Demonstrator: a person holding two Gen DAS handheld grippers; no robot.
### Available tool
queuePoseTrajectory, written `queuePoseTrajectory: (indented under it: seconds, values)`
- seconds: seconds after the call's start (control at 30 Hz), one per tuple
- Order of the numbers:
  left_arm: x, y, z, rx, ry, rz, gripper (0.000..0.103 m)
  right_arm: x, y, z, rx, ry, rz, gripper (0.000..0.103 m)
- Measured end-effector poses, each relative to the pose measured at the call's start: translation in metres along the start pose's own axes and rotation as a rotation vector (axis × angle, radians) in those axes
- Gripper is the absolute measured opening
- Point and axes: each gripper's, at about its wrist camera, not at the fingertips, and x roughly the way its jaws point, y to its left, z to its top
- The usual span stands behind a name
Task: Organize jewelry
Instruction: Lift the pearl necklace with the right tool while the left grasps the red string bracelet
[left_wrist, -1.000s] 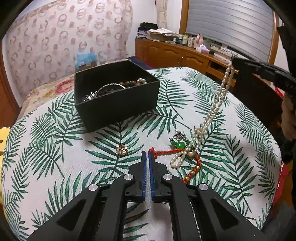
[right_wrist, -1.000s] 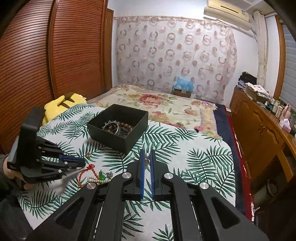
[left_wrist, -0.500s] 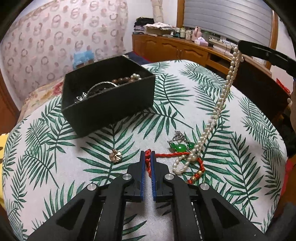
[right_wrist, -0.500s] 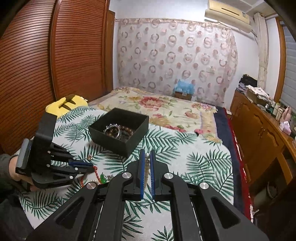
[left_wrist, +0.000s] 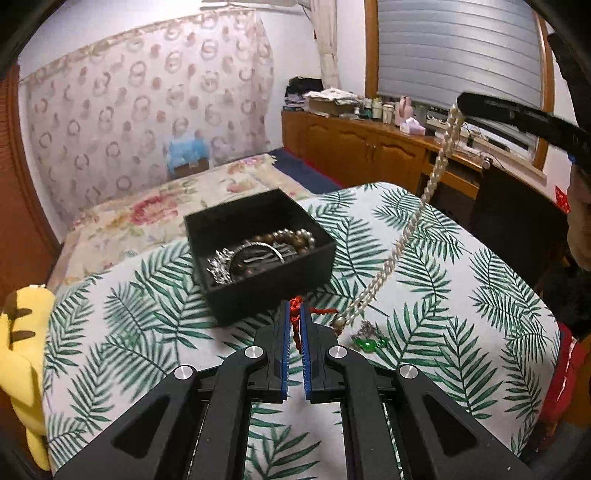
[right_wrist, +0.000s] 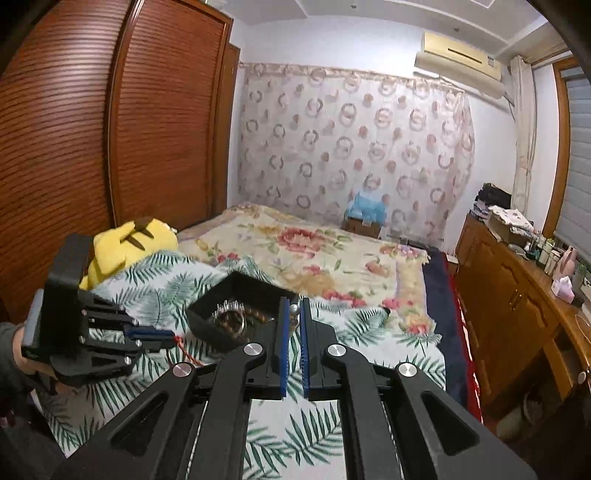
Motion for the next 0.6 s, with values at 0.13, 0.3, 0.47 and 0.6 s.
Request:
queuePoseTrajectory:
  seconds: [0.13, 0.3, 0.47, 0.6]
  values:
    - [0.002, 0.005, 0.000, -0.003, 0.007, 0.013, 0.004, -0.003, 0.001, 0.019, 0.008, -0.037, 0.014, 0.006]
    - [0.009, 0.001, -0.006, -0.003, 0.020, 0.003, 0.004, -0.005, 0.006, 0.036, 0.005, -0.059, 0.033, 0.006]
    - [0.004, 0.001, -0.003, -0.007, -0.002, 0.000, 0.004, -0.001, 0.012, 0.043, -0.012, -0.058, 0.031, 0.006]
    - [-0.004, 0.007, 0.005, -0.019, -0.027, 0.001, 0.004, 0.004, 0.012, 0.046, 0.000, -0.054, 0.046, 0.006]
